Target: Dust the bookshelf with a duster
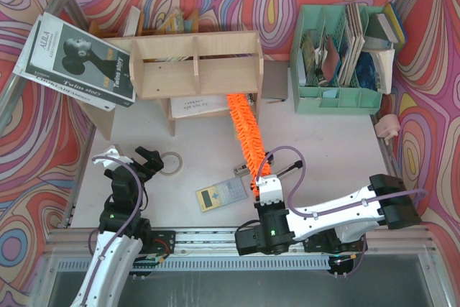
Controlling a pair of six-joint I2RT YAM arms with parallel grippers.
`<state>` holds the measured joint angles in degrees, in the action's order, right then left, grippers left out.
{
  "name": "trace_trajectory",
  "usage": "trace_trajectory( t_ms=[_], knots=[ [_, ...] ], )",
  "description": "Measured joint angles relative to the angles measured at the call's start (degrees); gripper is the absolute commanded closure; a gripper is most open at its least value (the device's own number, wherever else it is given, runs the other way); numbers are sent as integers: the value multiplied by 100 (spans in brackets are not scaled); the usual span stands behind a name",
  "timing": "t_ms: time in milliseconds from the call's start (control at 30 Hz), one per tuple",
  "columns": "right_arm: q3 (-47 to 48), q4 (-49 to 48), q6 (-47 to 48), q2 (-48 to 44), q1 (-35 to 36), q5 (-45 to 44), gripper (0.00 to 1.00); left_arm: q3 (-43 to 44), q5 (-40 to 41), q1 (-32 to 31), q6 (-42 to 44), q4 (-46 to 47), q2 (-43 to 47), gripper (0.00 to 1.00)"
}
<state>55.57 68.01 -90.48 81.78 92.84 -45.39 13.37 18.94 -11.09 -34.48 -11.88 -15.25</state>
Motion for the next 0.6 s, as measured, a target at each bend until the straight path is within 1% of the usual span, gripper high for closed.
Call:
trace_trajectory(
  t_ms=[133,367,500,600],
  knots=[
    [94,-413,448,0,-203,26,100,2,0,0,0,0,0,1],
    [208,-2291,2284,70,-743,72,100,2,-4,0,-2,2,-22,2],
    [431,-3147,3215,435,-828,131,100,50,-24,0,-70,-11,-199,2],
    [660,-3611,3709,769,-868,205,100,122,-131,0,-168,72,-337,2]
  ],
)
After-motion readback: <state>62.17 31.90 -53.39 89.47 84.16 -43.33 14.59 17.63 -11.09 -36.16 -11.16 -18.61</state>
